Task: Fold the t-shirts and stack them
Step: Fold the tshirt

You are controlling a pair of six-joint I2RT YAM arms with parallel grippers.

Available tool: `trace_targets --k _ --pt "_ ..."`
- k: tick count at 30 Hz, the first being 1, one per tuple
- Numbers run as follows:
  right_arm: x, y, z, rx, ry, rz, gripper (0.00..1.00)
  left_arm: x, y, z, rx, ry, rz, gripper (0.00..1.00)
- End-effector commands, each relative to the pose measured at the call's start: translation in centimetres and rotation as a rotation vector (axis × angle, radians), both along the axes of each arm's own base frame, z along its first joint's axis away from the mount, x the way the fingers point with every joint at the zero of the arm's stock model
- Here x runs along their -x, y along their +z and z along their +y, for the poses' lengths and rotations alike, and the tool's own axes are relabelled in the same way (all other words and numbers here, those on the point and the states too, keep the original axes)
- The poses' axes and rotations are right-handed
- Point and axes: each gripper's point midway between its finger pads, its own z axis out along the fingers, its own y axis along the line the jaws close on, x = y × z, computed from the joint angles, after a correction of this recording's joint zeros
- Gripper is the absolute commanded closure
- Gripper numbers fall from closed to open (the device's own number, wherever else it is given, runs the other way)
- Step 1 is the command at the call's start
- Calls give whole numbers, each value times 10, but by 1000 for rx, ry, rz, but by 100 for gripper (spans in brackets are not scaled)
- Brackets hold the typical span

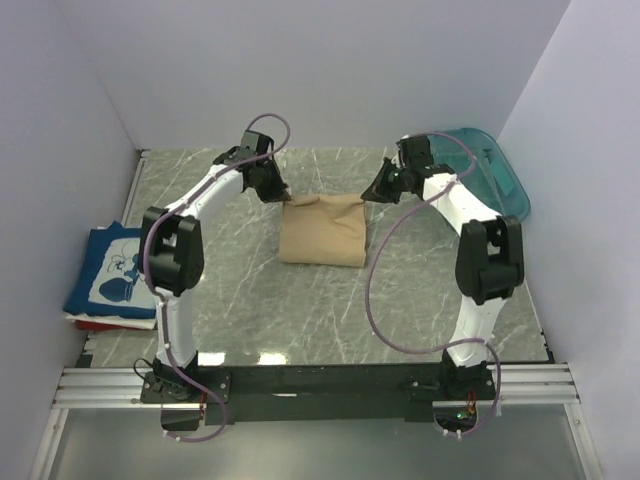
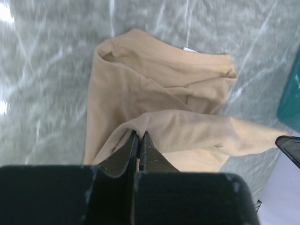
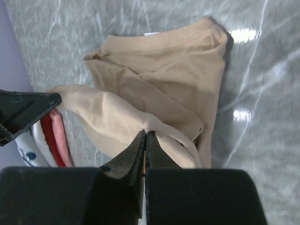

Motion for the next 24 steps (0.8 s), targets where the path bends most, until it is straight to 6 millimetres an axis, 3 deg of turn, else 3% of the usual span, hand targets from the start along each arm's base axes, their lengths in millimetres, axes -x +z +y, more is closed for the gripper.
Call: trace_targets --k 1,2,3,4,8,13,15,18,19,20,21,22,23,24 --pt "-28 6 -1 -41 -9 -16 100 -25 0 1 21 -32 -18 99" --pt "-31 -11 -2 -37 -10 31 100 -28 -2 0 30 -40 -17 99" --pt "-39 -9 -4 -37 -14 23 100 -36 0 0 34 -45 -34 99" --pt "-43 -14 -5 -39 -19 27 100 -40 -13 -1 34 -50 -15 99" --pt "-56 -45 -12 -34 -33 86 100 -55 -17 -1 68 -61 -34 98" --pt "-79 -57 -21 -53 -59 98 100 -75 -9 6 116 -43 -83 80" --pt "-89 -53 -24 -45 -68 86 99 -84 -1 7 137 -52 -104 63" --pt "-94 -54 -36 -22 -98 88 82 -89 5 13 136 -46 -126 53" --pt "-94 -47 -41 -14 -107 79 77 -88 16 14 142 -43 -147 49" --pt "-94 -44 -44 5 -102 66 69 -84 12 13 157 -36 -148 47" --pt "-94 -43 -50 46 -122 55 66 -79 27 12 175 -37 -171 47" --pt "-91 -26 -51 62 -123 27 64 -75 30 10 186 -35 -178 48" --pt "-85 -26 -52 95 -124 25 63 -66 20 11 193 -10 -142 48" --pt "-80 -22 -52 122 -129 17 62 -59 33 7 202 -6 -163 51"
